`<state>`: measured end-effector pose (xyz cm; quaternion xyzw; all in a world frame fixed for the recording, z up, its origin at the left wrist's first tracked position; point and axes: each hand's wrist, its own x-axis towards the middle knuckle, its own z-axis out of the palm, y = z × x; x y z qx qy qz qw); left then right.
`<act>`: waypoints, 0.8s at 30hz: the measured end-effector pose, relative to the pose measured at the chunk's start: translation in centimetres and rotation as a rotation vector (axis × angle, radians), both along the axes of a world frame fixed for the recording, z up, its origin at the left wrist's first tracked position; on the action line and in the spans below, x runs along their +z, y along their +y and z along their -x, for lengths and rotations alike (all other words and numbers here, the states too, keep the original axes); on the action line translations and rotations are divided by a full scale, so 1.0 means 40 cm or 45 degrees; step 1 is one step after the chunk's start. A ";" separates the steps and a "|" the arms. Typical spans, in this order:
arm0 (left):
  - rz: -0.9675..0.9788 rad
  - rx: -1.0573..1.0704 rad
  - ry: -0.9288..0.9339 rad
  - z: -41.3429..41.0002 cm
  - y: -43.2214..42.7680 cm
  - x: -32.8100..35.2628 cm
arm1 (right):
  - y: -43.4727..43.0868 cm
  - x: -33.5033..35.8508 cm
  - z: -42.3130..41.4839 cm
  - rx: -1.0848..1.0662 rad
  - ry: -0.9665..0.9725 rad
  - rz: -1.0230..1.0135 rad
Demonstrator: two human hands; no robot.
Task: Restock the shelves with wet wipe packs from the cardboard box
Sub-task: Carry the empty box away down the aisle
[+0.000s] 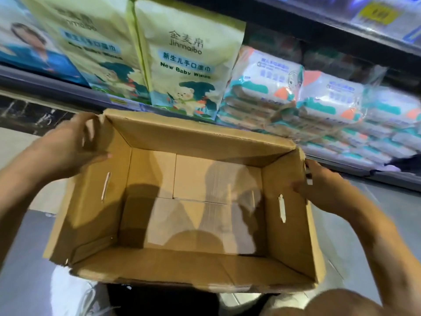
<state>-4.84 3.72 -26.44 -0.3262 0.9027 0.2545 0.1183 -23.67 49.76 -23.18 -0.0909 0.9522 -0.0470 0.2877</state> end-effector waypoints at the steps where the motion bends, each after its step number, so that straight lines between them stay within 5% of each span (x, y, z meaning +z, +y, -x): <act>1: -0.046 0.029 -0.018 -0.003 -0.024 -0.019 | 0.005 -0.013 0.009 -0.035 -0.042 0.032; 9: -0.451 0.127 -0.047 -0.025 -0.048 -0.007 | 0.033 -0.030 0.041 -0.244 -0.136 0.276; 20: -0.791 0.216 -0.112 -0.010 -0.074 -0.031 | -0.025 -0.104 -0.063 -0.229 0.209 0.210; 24: -0.879 0.193 -0.161 -0.018 -0.028 0.047 | -0.007 -0.052 -0.014 -0.096 -0.073 0.216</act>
